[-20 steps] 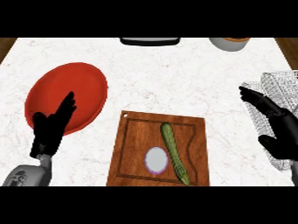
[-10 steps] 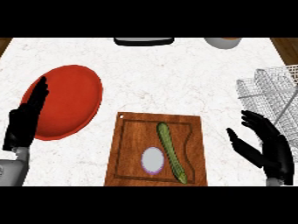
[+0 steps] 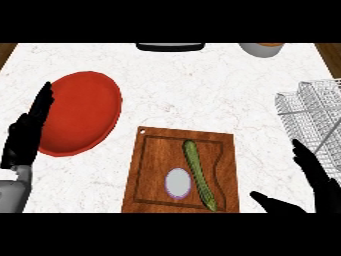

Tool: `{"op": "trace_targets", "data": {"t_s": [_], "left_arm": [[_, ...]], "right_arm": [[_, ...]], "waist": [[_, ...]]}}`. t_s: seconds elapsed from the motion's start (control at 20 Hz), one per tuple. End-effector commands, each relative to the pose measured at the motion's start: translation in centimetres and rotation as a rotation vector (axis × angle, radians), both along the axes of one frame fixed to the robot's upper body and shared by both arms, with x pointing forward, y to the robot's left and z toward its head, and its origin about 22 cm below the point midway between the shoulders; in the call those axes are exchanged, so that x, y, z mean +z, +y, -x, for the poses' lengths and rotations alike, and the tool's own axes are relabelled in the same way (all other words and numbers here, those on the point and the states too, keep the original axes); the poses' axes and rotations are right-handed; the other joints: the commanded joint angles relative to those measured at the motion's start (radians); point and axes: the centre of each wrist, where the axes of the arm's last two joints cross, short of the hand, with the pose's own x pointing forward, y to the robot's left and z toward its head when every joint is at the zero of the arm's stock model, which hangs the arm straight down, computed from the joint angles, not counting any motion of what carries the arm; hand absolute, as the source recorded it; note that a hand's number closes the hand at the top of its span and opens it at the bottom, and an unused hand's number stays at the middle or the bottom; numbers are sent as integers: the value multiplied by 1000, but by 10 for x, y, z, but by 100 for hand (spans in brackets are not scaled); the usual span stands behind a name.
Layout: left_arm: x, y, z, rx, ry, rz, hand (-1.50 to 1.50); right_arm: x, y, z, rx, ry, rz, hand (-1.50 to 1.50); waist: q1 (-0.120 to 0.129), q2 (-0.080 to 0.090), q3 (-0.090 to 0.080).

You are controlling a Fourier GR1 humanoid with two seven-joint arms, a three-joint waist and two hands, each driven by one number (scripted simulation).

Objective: Pick the squash from the cutting board and place it in the tiered basket

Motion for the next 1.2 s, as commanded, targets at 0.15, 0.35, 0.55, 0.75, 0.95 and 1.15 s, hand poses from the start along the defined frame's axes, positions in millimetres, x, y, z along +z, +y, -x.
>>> {"op": "trace_targets", "data": {"t_s": [0.15, 0.35, 0.55, 0.75, 0.95, 1.15], "left_arm": [[2, -6, -6, -15, -6, -7, 0], [-12, -15, -2, -33, -9, 5, 0], [-4, -8, -3, -29, 5, 9, 0], [3, -5, -4, -28, 8, -3, 0], [-14, 1, 0, -12, 0, -5, 0], [-3, -8, -16, -7, -6, -1, 0]], "right_arm": [[62, 9, -12, 214, 260, 248, -150], [99, 38, -33, 213, 327, 282, -150], [102, 76, -60, 185, 413, 267, -150], [100, 89, -69, 221, 514, 253, -150], [82, 99, -88, 236, 584, 252, -150], [50, 124, -95, 247, 642, 305, -150]], "waist": [[27, 7, -1], [23, 6, 1], [29, 5, 2], [19, 2, 2], [19, 4, 3], [16, 7, 3]]}}
